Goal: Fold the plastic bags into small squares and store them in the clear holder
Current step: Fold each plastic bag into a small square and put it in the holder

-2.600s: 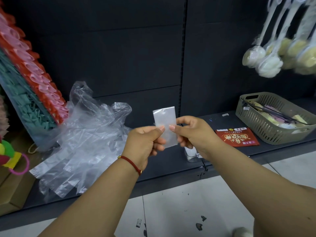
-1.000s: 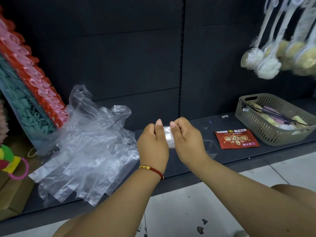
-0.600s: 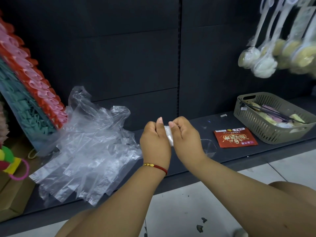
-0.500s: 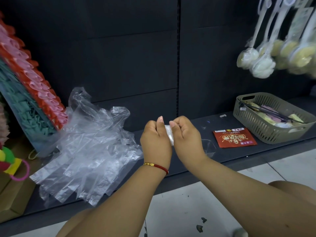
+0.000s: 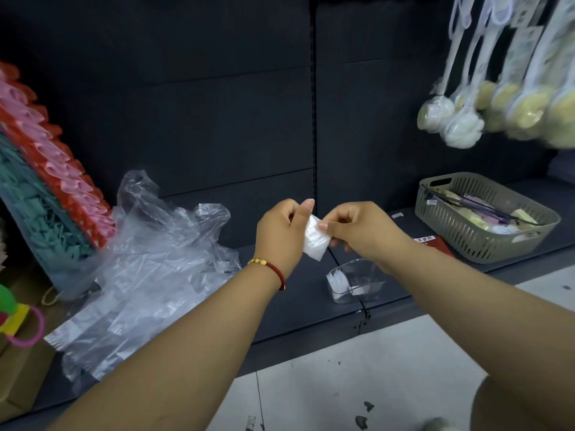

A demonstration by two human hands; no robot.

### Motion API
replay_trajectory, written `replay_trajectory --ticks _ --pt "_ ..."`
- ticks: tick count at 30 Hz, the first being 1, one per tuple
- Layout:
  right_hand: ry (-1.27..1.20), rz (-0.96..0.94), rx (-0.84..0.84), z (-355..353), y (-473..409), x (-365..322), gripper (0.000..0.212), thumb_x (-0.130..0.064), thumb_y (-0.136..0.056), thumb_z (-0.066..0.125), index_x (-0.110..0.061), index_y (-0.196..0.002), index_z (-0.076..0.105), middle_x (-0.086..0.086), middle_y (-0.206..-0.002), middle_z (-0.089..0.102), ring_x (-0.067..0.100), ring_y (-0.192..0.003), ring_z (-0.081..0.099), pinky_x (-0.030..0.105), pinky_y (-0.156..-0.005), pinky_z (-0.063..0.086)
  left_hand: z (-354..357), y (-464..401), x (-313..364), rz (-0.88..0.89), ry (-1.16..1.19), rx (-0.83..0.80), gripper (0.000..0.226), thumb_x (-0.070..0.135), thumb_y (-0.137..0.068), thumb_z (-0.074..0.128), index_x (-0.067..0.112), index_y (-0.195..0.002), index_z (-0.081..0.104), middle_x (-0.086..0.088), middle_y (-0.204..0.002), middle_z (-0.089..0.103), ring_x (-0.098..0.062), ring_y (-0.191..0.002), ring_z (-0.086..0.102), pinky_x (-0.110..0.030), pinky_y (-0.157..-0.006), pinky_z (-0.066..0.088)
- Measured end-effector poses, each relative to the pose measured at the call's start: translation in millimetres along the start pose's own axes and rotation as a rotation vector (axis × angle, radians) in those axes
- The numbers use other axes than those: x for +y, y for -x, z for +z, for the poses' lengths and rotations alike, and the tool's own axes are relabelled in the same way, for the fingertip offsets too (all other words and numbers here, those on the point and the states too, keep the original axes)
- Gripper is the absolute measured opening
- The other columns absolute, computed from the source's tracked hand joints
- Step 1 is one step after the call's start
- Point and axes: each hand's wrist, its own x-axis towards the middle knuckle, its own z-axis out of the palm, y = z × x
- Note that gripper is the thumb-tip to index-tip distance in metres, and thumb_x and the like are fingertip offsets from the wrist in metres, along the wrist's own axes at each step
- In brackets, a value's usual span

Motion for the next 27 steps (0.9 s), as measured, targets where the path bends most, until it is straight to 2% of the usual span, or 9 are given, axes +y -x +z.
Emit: replay_trajectory --ticks 2,5,8,12,16,18,21,23,27 --pt "-0.015 0.033 -0.039 -7.8 -8.5 2.4 0.012 -0.023 -0.089 0.069 -0.013 -0.083 0.073 0.004 -0.065 0.067 0.011 -0.058 0.054 0.025 -0.057 0.043 4.6 -7.9 -4.2 0.023 -0.009 -0.036 0.044 0.037 -0.097 0.055 0.017 -0.061 0.039 0.009 -0.055 0.037 -0.005 -0.047 0.033 -0.017 -0.046 0.028" --pt "-0.039 0.067 -0.034 -11.8 -21.7 11.1 0.014 -0.022 -0.086 0.073 -0.009 -0.084 0.072 -0.006 -0.055 0.062 0.003 -0.05 0.052 0.021 -0.053 0.042 14.7 -19.4 -12.7 0.032 0.006 -0.092 0.044 0.036 -0.097 0.056 0.018 -0.061 0.04 0.008 -0.056 0.038 -0.004 -0.049 0.033 -0.017 -0.048 0.029" --pt "-0.045 0.111 -0.001 -11.2 -37.3 29.8 0.012 -0.019 -0.086 0.073 -0.008 -0.082 0.07 0.0 -0.058 0.064 0.008 -0.051 0.054 0.021 -0.052 0.044 27.2 -28.2 -25.7 0.011 0.005 -0.145 0.042 0.038 -0.1 0.05 0.013 -0.066 0.046 0.002 -0.062 0.045 -0.01 -0.056 0.038 -0.024 -0.054 0.035" --pt "0.022 0.257 0.08 -9.3 -61.2 73.4 0.012 -0.015 -0.088 0.07 -0.008 -0.08 0.066 0.005 -0.06 0.068 0.013 -0.048 0.06 0.027 -0.059 0.053 44.2 -37.1 -58.0 -0.052 -0.1 -0.207 0.04 0.038 -0.105 0.034 0.009 -0.095 0.059 -0.007 -0.102 0.063 -0.02 -0.094 0.059 -0.035 -0.085 0.048" --pt "0.059 0.403 0.155 -7.7 -79.9 123.7 0.013 -0.013 -0.089 0.068 -0.008 -0.079 0.063 0.009 -0.063 0.069 0.018 -0.052 0.064 0.034 -0.069 0.058 60.8 -36.2 -103.5 -0.114 -0.225 -0.357 0.031 0.036 -0.106 0.029 0.018 -0.084 0.043 0.002 -0.1 0.051 -0.015 -0.093 0.048 -0.027 -0.083 0.038" --pt "0.109 0.446 0.181 -5.1 -87.2 148.3 0.013 -0.015 -0.089 0.068 -0.008 -0.079 0.064 0.008 -0.065 0.069 0.018 -0.057 0.065 0.037 -0.073 0.059 71.5 -34.6 -130.1 -0.129 -0.294 -0.436 0.038 0.033 -0.106 0.029 0.01 -0.078 0.043 -0.004 -0.095 0.052 -0.023 -0.091 0.05 -0.035 -0.083 0.042" --pt "0.216 0.476 0.193 2.6 -95.5 178.9 0.016 -0.02 -0.09 0.066 -0.009 -0.078 0.065 0.01 -0.072 0.071 0.023 -0.072 0.067 0.038 -0.077 0.056 90.4 -31.2 -166.5 -0.18 -0.415 -0.608 0.038 0.037 -0.105 0.028 0.013 -0.107 0.058 -0.006 -0.121 0.055 -0.026 -0.116 0.049 -0.033 -0.098 0.038" --pt "0.273 0.491 0.188 9.3 -99.6 196.2 0.019 -0.022 -0.091 0.064 -0.005 -0.084 0.067 0.014 -0.079 0.071 0.028 -0.08 0.066 0.037 -0.077 0.054 101.8 -26.9 -181.1 -0.235 -0.488 -0.72 0.049 0.042 -0.105 0.027 0.016 -0.144 0.042 -0.003 -0.153 0.036 -0.023 -0.141 0.031 -0.032 -0.115 0.025" --pt "0.361 0.483 0.194 22.6 -104.1 224.4 0.026 -0.024 -0.093 0.061 -0.008 -0.073 0.062 0.007 -0.067 0.061 0.027 -0.069 0.059 0.03 -0.064 0.047 123.6 -18.6 -197.0 -0.243 -0.573 -0.849 0.059 0.045 -0.104 0.031 0.019 -0.155 0.019 0.001 -0.163 0.015 -0.021 -0.149 0.015 -0.035 -0.119 0.017"
